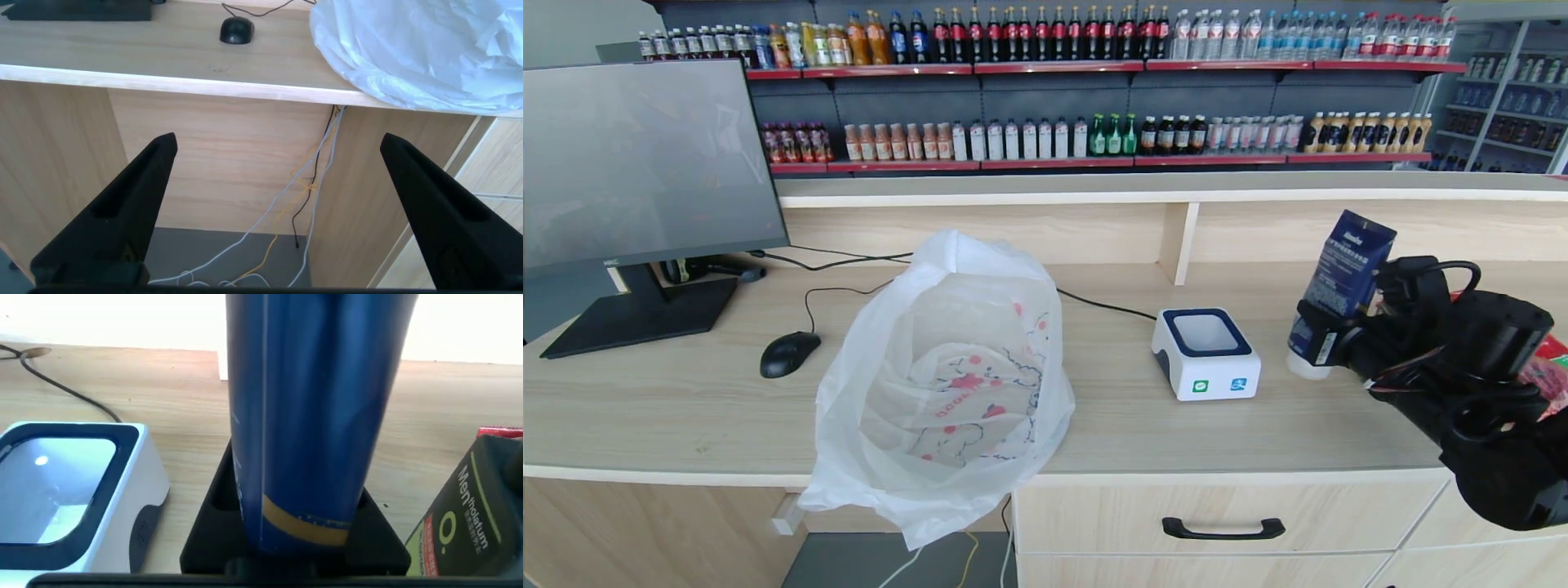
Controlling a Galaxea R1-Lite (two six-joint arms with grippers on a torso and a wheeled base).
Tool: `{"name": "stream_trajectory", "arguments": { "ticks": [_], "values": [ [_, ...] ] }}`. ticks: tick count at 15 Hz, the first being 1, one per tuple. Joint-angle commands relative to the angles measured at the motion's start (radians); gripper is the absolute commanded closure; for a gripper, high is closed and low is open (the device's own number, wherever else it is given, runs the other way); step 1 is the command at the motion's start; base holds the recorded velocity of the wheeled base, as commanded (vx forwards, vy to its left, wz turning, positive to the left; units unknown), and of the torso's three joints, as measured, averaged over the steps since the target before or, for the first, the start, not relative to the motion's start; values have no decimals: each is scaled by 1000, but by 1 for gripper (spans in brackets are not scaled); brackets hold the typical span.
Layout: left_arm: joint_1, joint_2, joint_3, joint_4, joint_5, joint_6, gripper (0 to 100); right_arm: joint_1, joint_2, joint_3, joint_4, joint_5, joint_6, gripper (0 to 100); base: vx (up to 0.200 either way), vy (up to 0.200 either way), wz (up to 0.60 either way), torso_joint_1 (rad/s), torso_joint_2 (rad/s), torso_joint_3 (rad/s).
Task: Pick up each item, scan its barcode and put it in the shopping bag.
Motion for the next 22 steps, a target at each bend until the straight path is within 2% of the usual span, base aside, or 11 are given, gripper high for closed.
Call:
{"name": "stream_trajectory", "arguments": {
  "ticks": [1, 6, 10, 12, 15, 17, 20, 22],
  "values": [
    [0, 0, 0, 0, 0, 0, 0, 3, -112, 20, 3, 0, 5, 100, 0, 0, 0, 0, 0, 0],
    [0, 0, 0, 0, 0, 0, 0, 29, -347, 106, 98, 2, 3, 100, 0, 0, 0, 0, 0, 0],
    [0, 0, 0, 0, 0, 0, 0, 122, -540, 143, 273, 0, 26, 100, 0, 0, 0, 0, 0, 0],
    [0, 0, 0, 0, 0, 0, 0, 194, -615, 135, 376, -3, 94, 100, 0, 0, 0, 0, 0, 0],
    [0, 0, 0, 0, 0, 0, 0, 241, -618, 146, 391, -21, 135, 100, 0, 0, 0, 0, 0, 0],
    [0, 0, 0, 0, 0, 0, 0, 306, -637, 166, 391, -17, 138, 100, 0, 0, 0, 0, 0, 0],
    [0, 0, 0, 0, 0, 0, 0, 450, -637, 149, 391, 5, 285, 100, 0, 0, 0, 0, 0, 0],
    [0, 0, 0, 0, 0, 0, 0, 497, -637, 126, 391, 59, 404, 100, 0, 0, 0, 0, 0, 0]
  ]
}}
